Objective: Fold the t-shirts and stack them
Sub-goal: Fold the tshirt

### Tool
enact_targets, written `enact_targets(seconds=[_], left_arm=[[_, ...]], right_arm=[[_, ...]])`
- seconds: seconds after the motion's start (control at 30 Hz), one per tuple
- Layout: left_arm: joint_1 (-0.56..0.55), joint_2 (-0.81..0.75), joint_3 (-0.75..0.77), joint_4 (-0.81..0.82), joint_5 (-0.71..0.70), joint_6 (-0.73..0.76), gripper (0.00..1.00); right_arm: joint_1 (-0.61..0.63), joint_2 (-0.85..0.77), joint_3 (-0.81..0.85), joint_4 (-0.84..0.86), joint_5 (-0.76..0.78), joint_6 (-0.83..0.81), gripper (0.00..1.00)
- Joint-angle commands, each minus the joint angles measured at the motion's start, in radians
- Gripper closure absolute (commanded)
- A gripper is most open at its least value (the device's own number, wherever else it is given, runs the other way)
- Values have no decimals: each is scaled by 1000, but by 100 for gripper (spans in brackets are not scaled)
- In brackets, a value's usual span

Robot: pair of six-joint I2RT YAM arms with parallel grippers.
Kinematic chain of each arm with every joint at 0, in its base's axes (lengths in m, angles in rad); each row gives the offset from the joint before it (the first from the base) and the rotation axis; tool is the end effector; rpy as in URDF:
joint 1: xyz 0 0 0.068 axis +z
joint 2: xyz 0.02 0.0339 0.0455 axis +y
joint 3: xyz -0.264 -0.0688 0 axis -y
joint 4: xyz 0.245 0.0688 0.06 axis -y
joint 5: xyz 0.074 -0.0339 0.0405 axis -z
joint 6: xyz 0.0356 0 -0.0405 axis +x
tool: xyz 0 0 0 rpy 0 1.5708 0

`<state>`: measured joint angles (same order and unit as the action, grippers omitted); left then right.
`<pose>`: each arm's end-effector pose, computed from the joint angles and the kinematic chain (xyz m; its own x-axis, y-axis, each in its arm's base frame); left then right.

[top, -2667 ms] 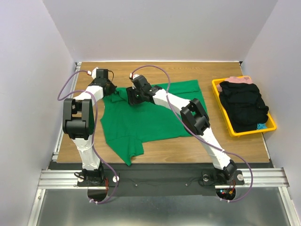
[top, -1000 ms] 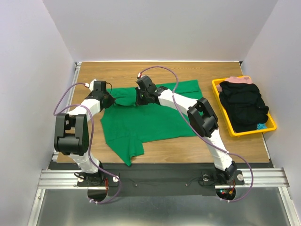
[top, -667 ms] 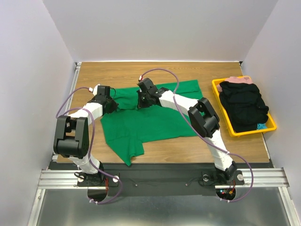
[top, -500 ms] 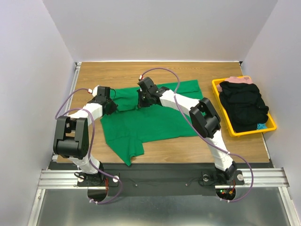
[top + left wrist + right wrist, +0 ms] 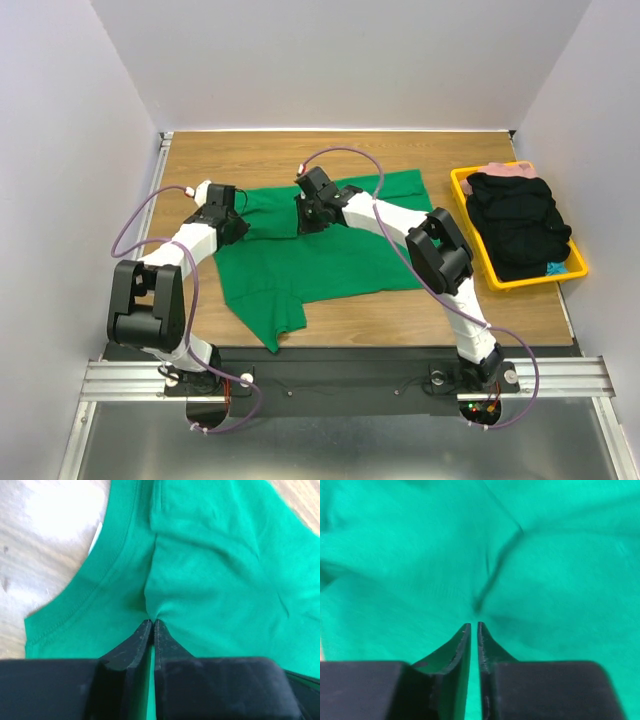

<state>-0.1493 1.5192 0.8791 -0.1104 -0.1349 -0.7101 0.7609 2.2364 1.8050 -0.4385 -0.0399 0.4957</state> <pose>0.3158 -0.0427 0.2044 -0.5441 -0.5714 -0.6144 -0.4016 0.8203 -0.4072 0.3621 0.3467 0.1895 -0.8235 -0.1278 -0.5528 -0.3592 0.8716 0.3336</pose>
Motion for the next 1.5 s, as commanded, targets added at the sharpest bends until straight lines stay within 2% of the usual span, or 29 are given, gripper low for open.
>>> enact_targets(seconds=[0.0,0.03,0.07,0.1,0.13,0.23,0.27,0.3,0.33,0.37,0.4,0.57,0.83,0.93,1.23,1.27,1.3,1.43,1.47], left_arm=[[-16,-73,-34,-32,-48,20,76],[-16,-79,-35,-40,-54,15,74],[-16,-82,-34,-60,-71,12,64],[-16,-86,-31,-70,-80,8,60],[-16,-91,-28,-83,-89,8,57],[-16,-125,-9,-120,-123,-3,43],[-16,-152,3,-139,-141,-9,34],[-16,-166,9,-147,-152,-12,30],[-16,-178,18,-155,-163,-15,24],[-16,-200,35,-149,-169,-17,7],[-16,-206,43,-140,-161,-12,1],[-16,-143,141,-57,-50,38,1],[-18,186,316,-15,95,126,1],[-16,281,350,-15,80,135,2],[31,539,510,-55,52,146,2],[33,558,550,-63,13,137,16],[33,588,572,-72,8,141,19],[37,670,713,-120,0,149,16],[39,691,795,-142,-11,147,16]], right_arm=[[9,-75,-9,-26,17,-16,78],[9,-80,-12,-29,15,-19,73],[9,-90,-16,-32,17,-22,59],[9,-96,-19,-37,20,-20,50],[9,-106,-22,-42,32,-22,47],[9,-145,-41,-45,84,-40,27],[9,-167,-45,-46,103,-52,6],[9,-176,-47,-48,126,-55,0],[11,-185,-47,-48,168,-60,0],[8,-198,-44,-49,190,-71,0],[6,-201,-41,-49,231,-77,0],[-82,-207,-44,-51,218,-62,0],[-261,-121,23,-51,218,-161,0],[-339,-74,57,-49,201,-200,0],[-431,64,82,-49,242,-210,0],[-445,75,89,-51,254,-204,0],[-452,84,91,-51,250,-200,0],[-508,130,109,-51,167,-145,0],[-512,134,111,-49,157,-137,0]])
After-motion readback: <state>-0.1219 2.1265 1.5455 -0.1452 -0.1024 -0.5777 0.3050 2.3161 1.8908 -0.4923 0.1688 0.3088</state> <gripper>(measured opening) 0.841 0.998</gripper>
